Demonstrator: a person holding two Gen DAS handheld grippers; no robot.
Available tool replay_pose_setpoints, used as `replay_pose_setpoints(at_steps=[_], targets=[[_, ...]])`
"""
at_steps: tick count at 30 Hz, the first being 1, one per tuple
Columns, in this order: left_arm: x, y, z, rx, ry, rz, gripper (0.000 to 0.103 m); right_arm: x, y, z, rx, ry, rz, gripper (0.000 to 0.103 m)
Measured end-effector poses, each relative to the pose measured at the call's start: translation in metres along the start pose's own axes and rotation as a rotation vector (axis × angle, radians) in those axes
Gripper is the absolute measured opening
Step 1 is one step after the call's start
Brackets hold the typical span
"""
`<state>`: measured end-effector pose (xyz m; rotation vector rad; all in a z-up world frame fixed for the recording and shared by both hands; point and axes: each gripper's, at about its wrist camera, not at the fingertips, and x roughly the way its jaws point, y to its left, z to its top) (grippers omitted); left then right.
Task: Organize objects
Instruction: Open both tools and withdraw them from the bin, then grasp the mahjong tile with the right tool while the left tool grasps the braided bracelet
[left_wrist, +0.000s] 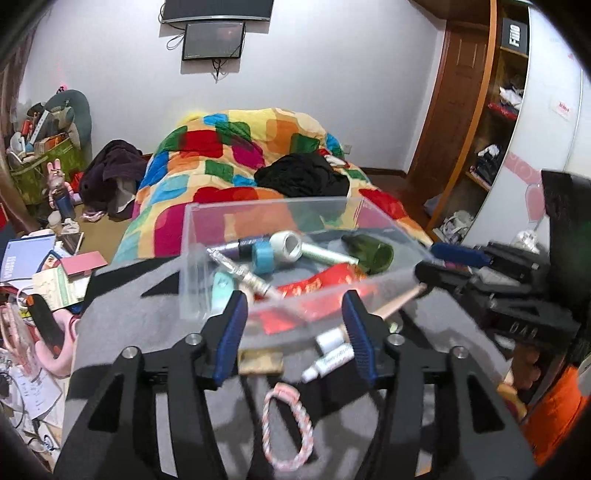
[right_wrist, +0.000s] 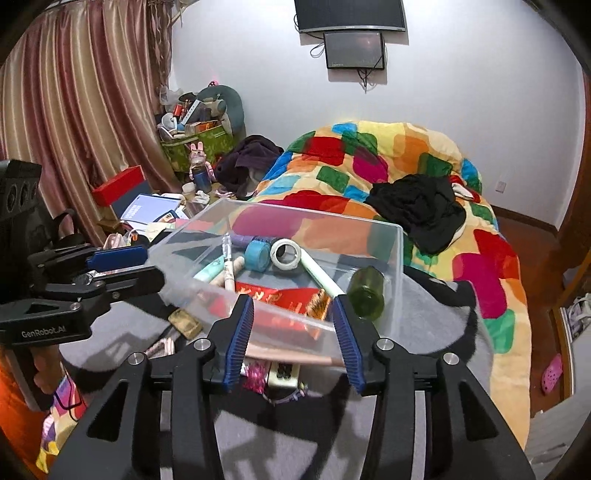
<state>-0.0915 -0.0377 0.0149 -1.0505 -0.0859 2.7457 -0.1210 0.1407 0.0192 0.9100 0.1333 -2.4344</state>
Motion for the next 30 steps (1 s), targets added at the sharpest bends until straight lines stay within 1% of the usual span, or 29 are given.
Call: replay_pose_setpoints(at_steps=[2,5,8,10,15,17,21,22,25,27,28,29,30], targets=[[-0.002,0.001,-0.009,0.001,0.016,0.01,0.063,-0.003,-0.001,-0.006,0.0,0.005,-0.001,0.045],[-0.003,0.002,-0.024,0.001,0.049,0.019,0.067,-0.005,-0.005,-0.017,-0.002,0.025,-0.01,0.047],[-0.001,0.004,-0.038,-0.011,0.072,0.027,0.071,-0.001,-0.011,-0.03,0.0,0.065,-0.022,0.048],[0.003,0.006,-0.046,-0.026,0.087,0.018,0.074,0.007,-0.014,-0.04,-0.001,0.104,-0.033,0.049],[0.021,0.005,-0.062,-0.035,0.151,0.013,0.074,0.029,-0.025,-0.058,0.031,0.193,-0.047,0.049],[0.027,0.005,-0.064,-0.036,0.172,0.014,0.074,0.032,-0.027,-0.059,0.047,0.204,-0.037,0.049],[0.036,0.007,-0.063,-0.037,0.197,0.027,0.074,0.035,-0.024,-0.056,0.059,0.194,0.009,0.049],[0.038,0.008,-0.062,-0.04,0.204,0.029,0.074,0.037,-0.023,-0.055,0.057,0.194,0.013,0.049],[0.047,0.01,-0.062,-0.051,0.232,0.016,0.061,0.046,-0.015,-0.052,0.045,0.206,0.027,0.049],[0.047,0.009,-0.063,-0.039,0.221,0.028,0.059,0.054,-0.011,-0.052,0.032,0.221,0.027,0.048],[0.048,0.007,-0.064,-0.034,0.218,0.028,0.056,0.058,-0.01,-0.052,0.03,0.229,0.025,0.048],[0.048,0.005,-0.064,-0.028,0.212,0.025,0.05,0.061,-0.009,-0.052,0.029,0.235,0.023,0.046],[0.048,0.004,-0.065,-0.02,0.208,0.022,0.048,0.064,-0.008,-0.052,0.029,0.243,0.017,0.04]])
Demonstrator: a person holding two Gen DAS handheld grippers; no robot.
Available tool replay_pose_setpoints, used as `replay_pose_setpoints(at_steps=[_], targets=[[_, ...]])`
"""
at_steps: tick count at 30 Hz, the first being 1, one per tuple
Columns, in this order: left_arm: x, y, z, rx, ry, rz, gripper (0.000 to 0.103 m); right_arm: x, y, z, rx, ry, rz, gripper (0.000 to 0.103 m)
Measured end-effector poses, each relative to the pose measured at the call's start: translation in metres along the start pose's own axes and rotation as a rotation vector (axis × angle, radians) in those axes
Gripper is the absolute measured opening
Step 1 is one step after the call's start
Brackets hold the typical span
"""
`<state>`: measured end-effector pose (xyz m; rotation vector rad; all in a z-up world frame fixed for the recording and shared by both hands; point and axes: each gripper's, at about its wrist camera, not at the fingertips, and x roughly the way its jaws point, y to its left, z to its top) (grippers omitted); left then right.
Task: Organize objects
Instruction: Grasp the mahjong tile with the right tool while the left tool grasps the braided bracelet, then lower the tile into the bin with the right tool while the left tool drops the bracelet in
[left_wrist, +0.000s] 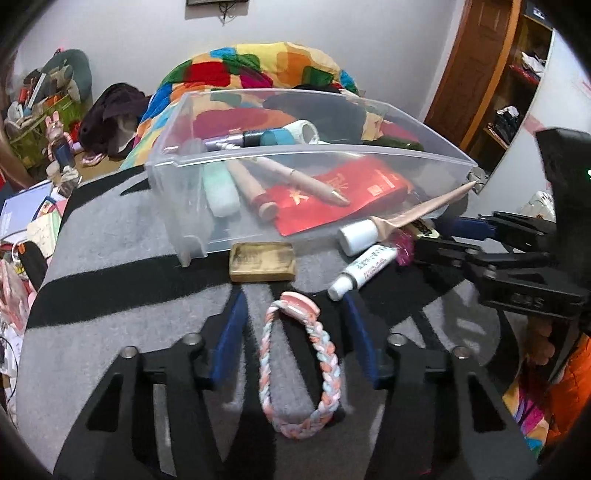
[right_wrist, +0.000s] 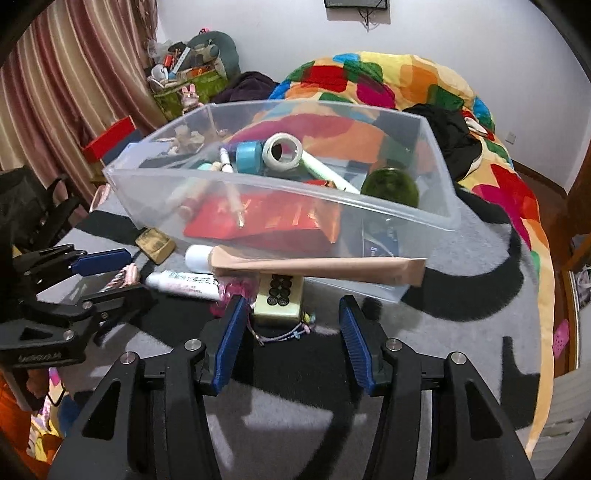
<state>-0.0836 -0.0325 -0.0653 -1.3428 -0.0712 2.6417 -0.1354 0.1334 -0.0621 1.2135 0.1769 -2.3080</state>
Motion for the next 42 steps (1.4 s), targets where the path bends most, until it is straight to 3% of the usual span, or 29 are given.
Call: replay_pose_setpoints(at_steps=[3,6,9,25,42], targets=[[0.0,-0.006,-0.004,0.029,-0.022,0.013,0.039,0.003,0.0,0.002,0.0,0.005,-0.003,0.027],[-0.002,-0.008,-0.007,0.044,-0.037,0.018,0.024,-0.001,0.0,0.001,-0.007,-0.009,-0.001,0.022],[-0.006,-0.006,-0.01,0.031,-0.044,-0.003,0.02,-0.006,0.001,-0.003,-0.011,-0.021,0.01,0.022],[-0.04,-0.006,0.0,-0.022,-0.144,-0.033,0.02,-0.05,0.015,-0.017,-0.025,-0.102,0.091,0.022],[-0.09,0.003,0.067,-0.038,-0.356,-0.017,0.02,-0.083,0.018,0.032,-0.008,-0.272,0.077,0.022]])
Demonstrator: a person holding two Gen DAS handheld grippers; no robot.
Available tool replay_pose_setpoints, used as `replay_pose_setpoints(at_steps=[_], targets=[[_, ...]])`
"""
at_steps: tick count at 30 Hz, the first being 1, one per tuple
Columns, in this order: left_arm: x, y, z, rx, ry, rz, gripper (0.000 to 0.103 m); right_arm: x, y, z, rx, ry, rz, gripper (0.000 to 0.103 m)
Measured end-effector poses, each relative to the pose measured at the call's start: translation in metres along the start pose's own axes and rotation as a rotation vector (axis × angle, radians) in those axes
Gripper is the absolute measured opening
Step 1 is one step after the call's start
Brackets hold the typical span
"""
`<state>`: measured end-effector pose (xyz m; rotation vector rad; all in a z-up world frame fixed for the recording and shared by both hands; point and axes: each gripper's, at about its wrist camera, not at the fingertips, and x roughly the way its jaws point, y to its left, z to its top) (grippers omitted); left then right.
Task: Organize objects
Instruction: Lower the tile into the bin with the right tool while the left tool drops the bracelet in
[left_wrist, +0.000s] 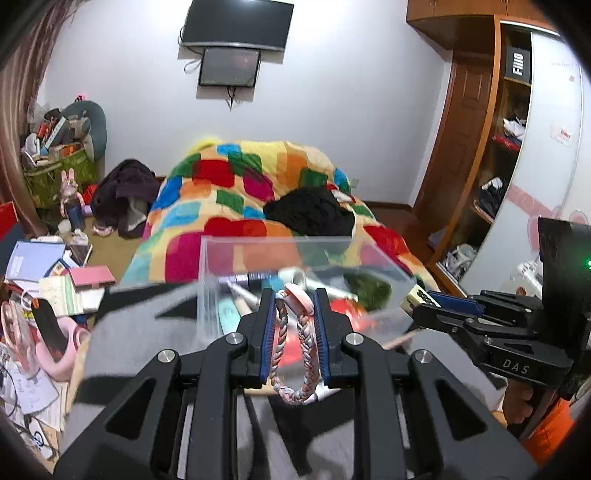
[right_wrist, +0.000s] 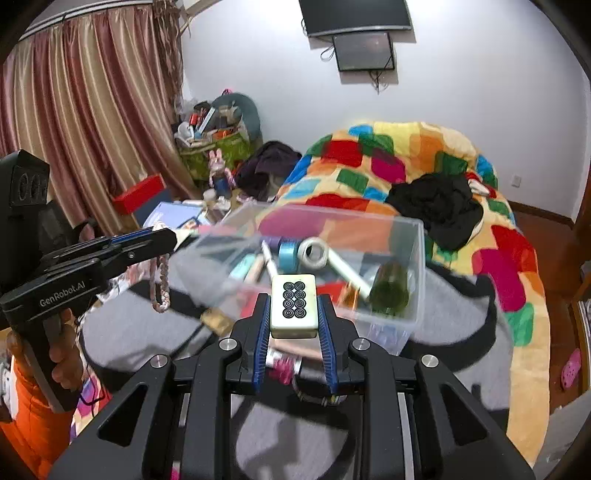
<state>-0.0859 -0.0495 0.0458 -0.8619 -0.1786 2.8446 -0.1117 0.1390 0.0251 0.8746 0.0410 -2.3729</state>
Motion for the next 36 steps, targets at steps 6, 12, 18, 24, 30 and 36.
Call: replay_pose_setpoints(at_steps=[6,12,18,24,30,36], targets=[[0.009,0.006,0.022,0.0,-0.033,0.029,0.02,0.008,-0.005,0.022,0.009,-0.028,-0.017,0.022],[0.034,0.009,0.028,0.013,-0.025,0.067,0.02,0.037,-0.013,0.029,0.015,0.018,-0.046,0.022],[0.072,0.013,0.016,0.012,0.067,0.07,0.02,0.072,-0.026,0.024,0.031,0.107,-0.066,0.022],[0.098,0.013,0.001,-0.006,0.157,0.025,0.02,0.085,-0.03,0.016,0.007,0.16,-0.09,0.022],[0.102,0.004,-0.004,0.017,0.182,-0.002,0.02,0.087,-0.029,0.016,-0.003,0.163,-0.095,0.023],[0.095,0.001,-0.004,0.022,0.182,-0.018,0.026,0.083,-0.026,0.018,-0.006,0.16,-0.086,0.027]])
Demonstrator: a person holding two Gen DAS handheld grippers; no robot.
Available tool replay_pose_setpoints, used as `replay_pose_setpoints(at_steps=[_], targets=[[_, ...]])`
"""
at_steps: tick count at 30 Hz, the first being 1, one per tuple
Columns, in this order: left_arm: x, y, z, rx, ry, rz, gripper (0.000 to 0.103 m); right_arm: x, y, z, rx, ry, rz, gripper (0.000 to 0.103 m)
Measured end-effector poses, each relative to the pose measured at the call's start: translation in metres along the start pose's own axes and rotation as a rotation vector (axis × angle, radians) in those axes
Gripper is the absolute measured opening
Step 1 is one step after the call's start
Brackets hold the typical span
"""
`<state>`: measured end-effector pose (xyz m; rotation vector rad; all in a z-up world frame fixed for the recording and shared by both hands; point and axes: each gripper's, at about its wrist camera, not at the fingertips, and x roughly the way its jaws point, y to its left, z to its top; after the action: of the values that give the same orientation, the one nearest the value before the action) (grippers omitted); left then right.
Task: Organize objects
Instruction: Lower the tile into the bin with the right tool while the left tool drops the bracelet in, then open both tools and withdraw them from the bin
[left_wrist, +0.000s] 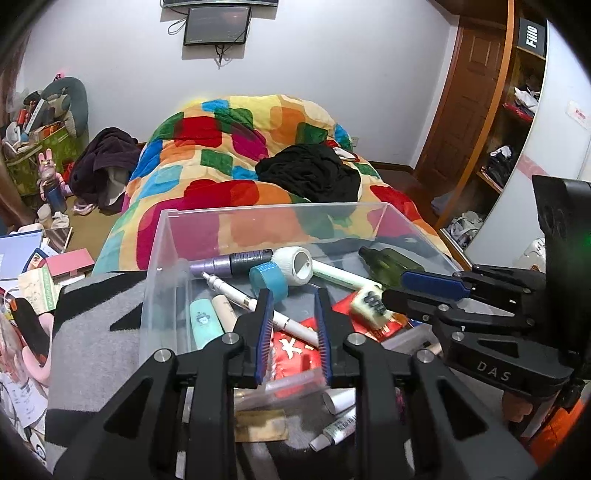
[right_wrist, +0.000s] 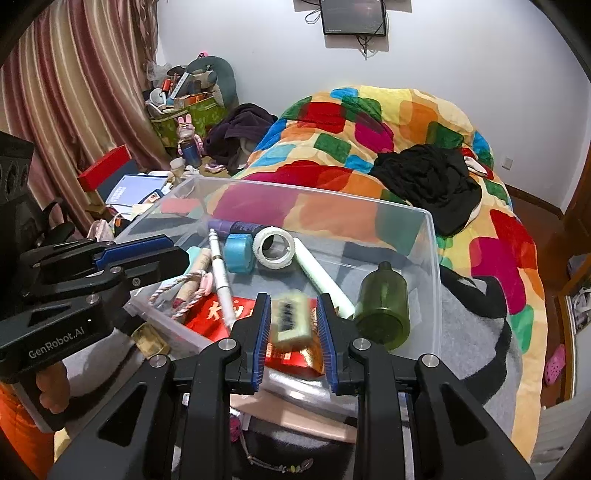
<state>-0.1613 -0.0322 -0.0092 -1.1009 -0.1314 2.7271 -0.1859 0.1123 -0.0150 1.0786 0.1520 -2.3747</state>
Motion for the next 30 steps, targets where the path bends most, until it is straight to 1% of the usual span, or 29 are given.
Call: replay_pose_setpoints(at_steps=[2,3,5,9,10,11,13,16,19,20,22,25,30], targets=[[-0.004,0.0,-0.001,-0.004,-0.002,-0.01,0.037,-0.004,0.002,0.0,-0.004,-0.008,0.0,0.033],[-0.008,0.0,-0.001,-0.007,-0.005,-0.014,0.04,-0.007,0.003,-0.001,-0.007,-0.016,-0.002,0.037],[-0.016,-0.001,-0.002,-0.005,-0.019,-0.014,0.049,-0.013,0.006,-0.001,-0.015,-0.032,-0.006,0.04],[-0.036,-0.002,-0.004,0.003,-0.056,-0.008,0.06,-0.026,0.009,-0.005,-0.02,-0.058,-0.016,0.047],[-0.039,-0.003,-0.004,0.007,-0.064,-0.003,0.064,-0.027,0.009,-0.006,-0.02,-0.06,-0.015,0.048],[-0.043,-0.003,-0.004,0.011,-0.072,0.005,0.069,-0.03,0.009,-0.007,-0.018,-0.065,-0.014,0.049],[-0.05,-0.002,-0.007,0.018,-0.083,0.031,0.074,-0.039,0.01,-0.01,-0.017,-0.079,-0.01,0.054],[-0.056,0.002,-0.013,0.021,-0.078,0.059,0.076,-0.051,0.011,-0.016,-0.022,-0.1,-0.012,0.059],[-0.059,0.007,-0.024,0.006,-0.059,0.068,0.081,-0.061,0.014,-0.023,-0.028,-0.117,-0.015,0.065],[-0.059,0.009,-0.027,0.002,-0.05,0.068,0.081,-0.064,0.015,-0.025,-0.028,-0.12,-0.011,0.067],[-0.058,0.012,-0.036,0.001,-0.029,0.081,0.081,-0.068,0.016,-0.032,-0.033,-0.122,-0.005,0.067],[-0.053,0.017,-0.049,-0.003,0.012,0.093,0.081,-0.066,0.019,-0.045,-0.035,-0.099,0.006,0.067],[-0.033,0.024,-0.069,-0.007,0.102,0.109,0.081,-0.052,0.019,-0.068,-0.021,-0.032,0.027,0.067]])
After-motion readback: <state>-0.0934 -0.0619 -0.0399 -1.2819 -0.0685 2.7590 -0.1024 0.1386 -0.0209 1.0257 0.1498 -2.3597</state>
